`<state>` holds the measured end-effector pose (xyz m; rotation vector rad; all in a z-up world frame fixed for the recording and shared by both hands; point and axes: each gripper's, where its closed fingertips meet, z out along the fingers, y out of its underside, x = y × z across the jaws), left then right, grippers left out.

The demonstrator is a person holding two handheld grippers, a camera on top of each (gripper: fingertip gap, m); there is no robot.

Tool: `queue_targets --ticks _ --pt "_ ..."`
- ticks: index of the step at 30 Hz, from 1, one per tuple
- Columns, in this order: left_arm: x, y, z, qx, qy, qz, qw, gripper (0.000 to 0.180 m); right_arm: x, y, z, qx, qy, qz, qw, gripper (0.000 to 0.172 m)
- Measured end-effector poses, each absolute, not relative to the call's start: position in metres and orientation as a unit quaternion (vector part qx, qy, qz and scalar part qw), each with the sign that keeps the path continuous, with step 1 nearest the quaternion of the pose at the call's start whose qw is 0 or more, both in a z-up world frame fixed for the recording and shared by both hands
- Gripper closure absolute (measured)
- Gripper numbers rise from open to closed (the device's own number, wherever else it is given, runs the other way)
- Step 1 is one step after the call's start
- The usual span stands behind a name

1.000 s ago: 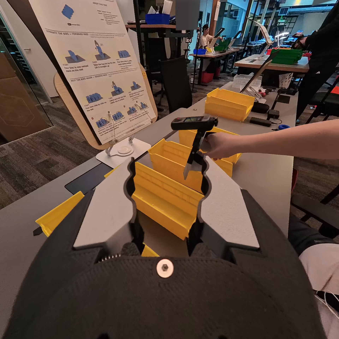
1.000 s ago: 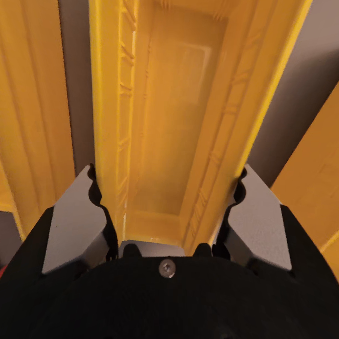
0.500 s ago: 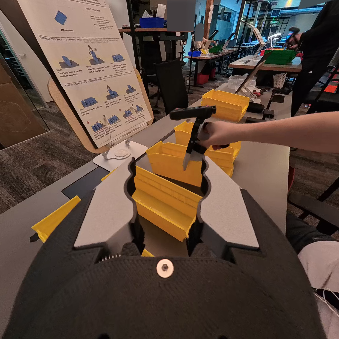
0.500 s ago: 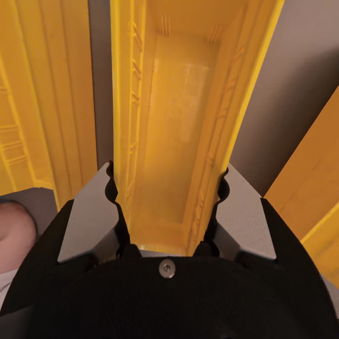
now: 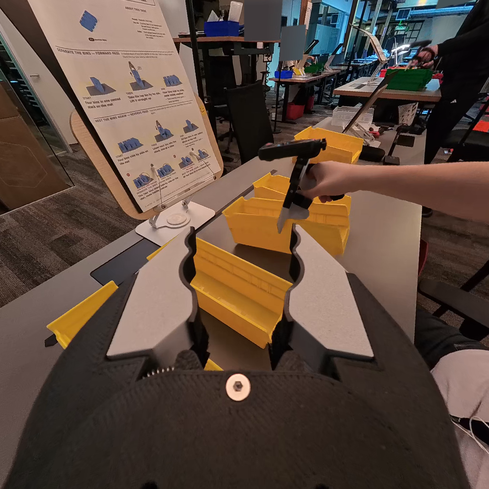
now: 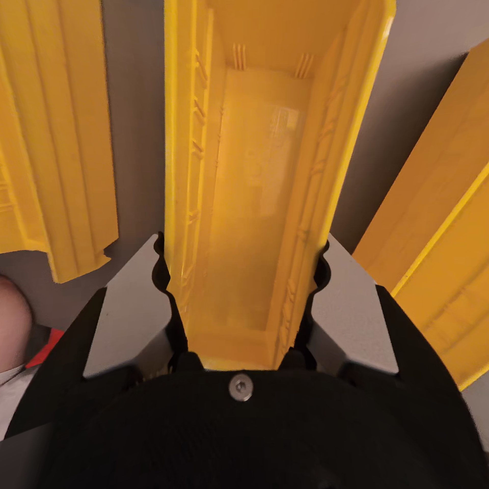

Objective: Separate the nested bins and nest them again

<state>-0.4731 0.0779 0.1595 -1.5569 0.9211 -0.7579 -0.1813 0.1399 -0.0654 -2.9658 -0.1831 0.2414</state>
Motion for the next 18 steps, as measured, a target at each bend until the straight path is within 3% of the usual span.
queue_targets --ticks 10,18 --pt "-0.469 0.08 0.155 -0.666 0.394 -0.313 0.551 0.109 -0.107 0.162 0.048 -0.972 -0.035 0.116 0.2 0.057" --pt "-0.467 0.084 0.154 -0.67 0.392 -0.312 0.548 0.11 -0.015 0.14 0.02 -0.977 0.0 0.071 0.202 0.058"
